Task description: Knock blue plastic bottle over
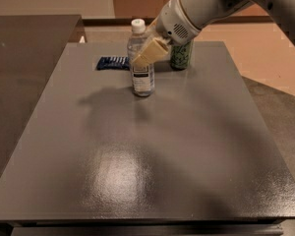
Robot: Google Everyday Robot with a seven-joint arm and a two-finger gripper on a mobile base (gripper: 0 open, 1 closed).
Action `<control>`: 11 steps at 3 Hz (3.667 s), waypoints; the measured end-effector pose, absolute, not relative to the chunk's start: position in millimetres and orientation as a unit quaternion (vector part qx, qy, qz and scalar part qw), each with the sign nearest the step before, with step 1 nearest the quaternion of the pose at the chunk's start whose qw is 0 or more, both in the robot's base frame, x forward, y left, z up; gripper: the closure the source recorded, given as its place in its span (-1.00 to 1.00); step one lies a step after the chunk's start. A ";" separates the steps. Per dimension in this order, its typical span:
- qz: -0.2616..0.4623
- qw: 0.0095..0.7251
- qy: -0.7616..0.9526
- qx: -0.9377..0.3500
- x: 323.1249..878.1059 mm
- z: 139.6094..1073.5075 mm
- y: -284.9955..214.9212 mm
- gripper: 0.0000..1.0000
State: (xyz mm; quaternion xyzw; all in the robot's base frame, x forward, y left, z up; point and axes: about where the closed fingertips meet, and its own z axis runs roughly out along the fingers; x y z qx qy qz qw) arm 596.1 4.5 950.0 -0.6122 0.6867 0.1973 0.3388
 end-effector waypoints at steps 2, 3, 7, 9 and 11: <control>0.100 0.279 0.683 -0.667 567.7 981.1 -16.6 1.00; 0.035 0.211 0.667 -0.714 550.6 977.1 -30.1 1.00; -0.203 0.123 0.537 -0.809 534.3 923.9 -15.8 0.16; -0.232 0.084 0.471 -0.847 529.7 898.9 -4.5 -0.77; -0.238 0.064 0.442 -0.862 523.7 887.1 -2.1 -1.00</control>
Offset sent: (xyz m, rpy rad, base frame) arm -0.0495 -0.0494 0.0474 -0.5147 -0.0844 0.0888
